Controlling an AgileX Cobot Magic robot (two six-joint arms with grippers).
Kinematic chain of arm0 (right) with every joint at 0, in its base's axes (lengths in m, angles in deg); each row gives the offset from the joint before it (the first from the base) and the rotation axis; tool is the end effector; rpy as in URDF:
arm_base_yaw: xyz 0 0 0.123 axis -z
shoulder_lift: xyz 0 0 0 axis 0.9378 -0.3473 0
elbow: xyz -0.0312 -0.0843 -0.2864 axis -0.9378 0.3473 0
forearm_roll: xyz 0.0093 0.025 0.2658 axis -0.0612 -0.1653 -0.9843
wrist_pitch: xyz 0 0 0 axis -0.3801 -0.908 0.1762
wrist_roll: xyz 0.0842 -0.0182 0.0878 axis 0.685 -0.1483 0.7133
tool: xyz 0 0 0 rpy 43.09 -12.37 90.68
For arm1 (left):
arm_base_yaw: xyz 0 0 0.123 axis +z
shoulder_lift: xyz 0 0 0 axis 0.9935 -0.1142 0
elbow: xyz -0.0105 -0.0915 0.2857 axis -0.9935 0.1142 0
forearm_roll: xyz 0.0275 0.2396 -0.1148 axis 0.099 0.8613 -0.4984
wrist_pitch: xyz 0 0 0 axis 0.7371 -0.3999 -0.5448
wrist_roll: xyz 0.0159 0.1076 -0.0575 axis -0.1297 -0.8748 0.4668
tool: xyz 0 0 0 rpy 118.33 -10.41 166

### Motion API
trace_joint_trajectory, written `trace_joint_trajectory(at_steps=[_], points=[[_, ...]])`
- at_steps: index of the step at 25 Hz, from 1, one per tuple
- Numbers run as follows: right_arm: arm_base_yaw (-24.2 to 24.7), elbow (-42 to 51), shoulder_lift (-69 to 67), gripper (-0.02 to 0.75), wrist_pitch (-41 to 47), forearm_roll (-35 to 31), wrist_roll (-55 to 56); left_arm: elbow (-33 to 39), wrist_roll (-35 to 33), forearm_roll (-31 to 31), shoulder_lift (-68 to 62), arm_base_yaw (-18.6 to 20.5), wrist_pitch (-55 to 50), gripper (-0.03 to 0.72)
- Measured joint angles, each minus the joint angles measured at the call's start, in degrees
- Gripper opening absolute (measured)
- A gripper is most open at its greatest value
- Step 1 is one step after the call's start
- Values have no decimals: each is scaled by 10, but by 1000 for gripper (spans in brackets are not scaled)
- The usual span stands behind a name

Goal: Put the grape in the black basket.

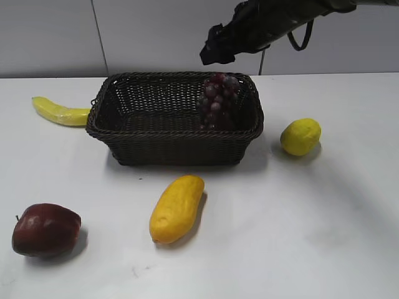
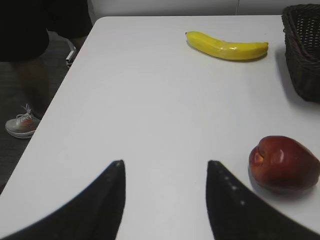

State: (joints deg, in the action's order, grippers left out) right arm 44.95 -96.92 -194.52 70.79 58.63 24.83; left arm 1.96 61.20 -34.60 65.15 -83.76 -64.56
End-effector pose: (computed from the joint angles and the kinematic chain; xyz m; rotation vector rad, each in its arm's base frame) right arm 0.4506 0.2371 0.2364 -0.7313 2.1921 0.4168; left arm 0.0211 0.0081 0.2642 0.0479 2.0694 0.1150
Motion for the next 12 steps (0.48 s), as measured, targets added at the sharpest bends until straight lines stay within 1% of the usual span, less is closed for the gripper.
trace_joint_trajectory(at_steps=[1,2,4,6,10,12], points=[[0,-4,0,604,7,0,0,0,0,0,0,0,0,480],[0,-11,0,617,19,0,6,0,0,0,0,0,0,480],[0,-28,0,609,54,7,33,0,0,0,0,0,0,480],[3,-48,1,589,83,40,79,0,0,0,0,0,0,480],[20,-88,3,578,157,167,186,0,0,0,0,0,0,480],[34,-101,3,575,203,225,221,0,0,0,0,0,0,480]])
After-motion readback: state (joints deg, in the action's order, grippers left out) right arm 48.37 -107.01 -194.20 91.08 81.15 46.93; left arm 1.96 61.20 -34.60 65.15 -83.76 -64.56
